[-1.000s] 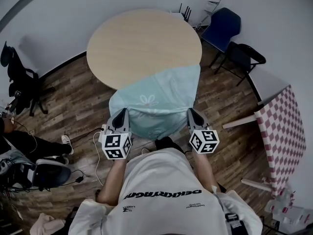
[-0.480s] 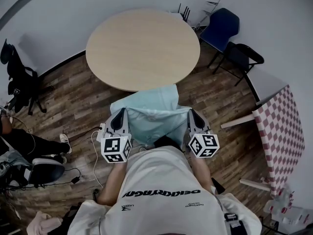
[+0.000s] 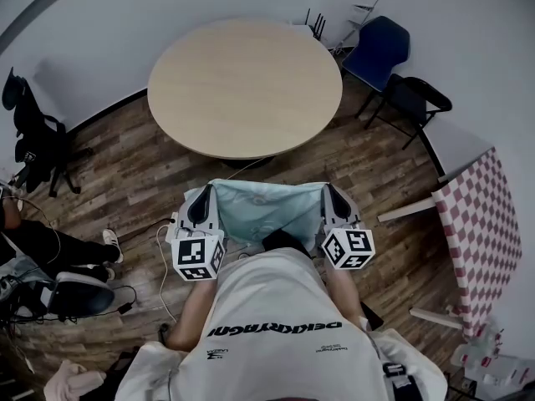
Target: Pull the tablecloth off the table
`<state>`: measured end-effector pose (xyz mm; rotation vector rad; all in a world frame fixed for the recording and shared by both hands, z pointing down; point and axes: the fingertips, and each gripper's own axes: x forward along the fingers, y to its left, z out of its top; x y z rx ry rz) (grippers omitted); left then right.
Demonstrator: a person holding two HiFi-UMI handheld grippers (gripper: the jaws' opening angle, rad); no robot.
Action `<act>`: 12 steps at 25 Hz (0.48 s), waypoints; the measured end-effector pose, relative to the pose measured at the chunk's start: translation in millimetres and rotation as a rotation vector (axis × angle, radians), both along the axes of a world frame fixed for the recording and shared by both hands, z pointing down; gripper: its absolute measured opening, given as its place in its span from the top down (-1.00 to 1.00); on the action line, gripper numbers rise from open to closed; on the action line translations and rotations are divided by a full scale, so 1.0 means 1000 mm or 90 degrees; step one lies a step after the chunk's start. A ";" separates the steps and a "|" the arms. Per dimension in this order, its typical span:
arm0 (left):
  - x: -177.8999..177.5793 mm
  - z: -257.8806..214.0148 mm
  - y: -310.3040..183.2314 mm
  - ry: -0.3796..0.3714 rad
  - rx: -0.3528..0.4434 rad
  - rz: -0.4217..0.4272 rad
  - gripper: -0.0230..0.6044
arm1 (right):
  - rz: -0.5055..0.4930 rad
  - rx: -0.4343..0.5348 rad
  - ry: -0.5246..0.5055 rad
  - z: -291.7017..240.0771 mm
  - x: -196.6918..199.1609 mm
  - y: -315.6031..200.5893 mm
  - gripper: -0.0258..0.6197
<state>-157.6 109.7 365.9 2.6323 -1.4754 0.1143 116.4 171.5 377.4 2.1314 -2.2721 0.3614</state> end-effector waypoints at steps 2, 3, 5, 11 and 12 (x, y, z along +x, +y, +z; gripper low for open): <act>-0.002 0.000 0.000 0.002 0.001 -0.002 0.88 | -0.002 0.006 0.003 -0.003 -0.001 -0.001 0.81; -0.003 0.000 0.001 0.002 0.000 -0.003 0.88 | -0.003 0.007 0.003 -0.004 -0.002 -0.001 0.81; -0.005 0.000 0.002 0.003 -0.002 -0.005 0.88 | -0.004 0.011 0.004 -0.007 -0.003 -0.002 0.81; -0.008 0.005 0.004 0.007 -0.009 -0.005 0.88 | -0.003 0.015 0.006 -0.007 -0.006 -0.003 0.81; -0.009 0.006 0.004 0.008 -0.009 -0.004 0.88 | -0.004 0.013 0.006 -0.006 -0.007 -0.003 0.81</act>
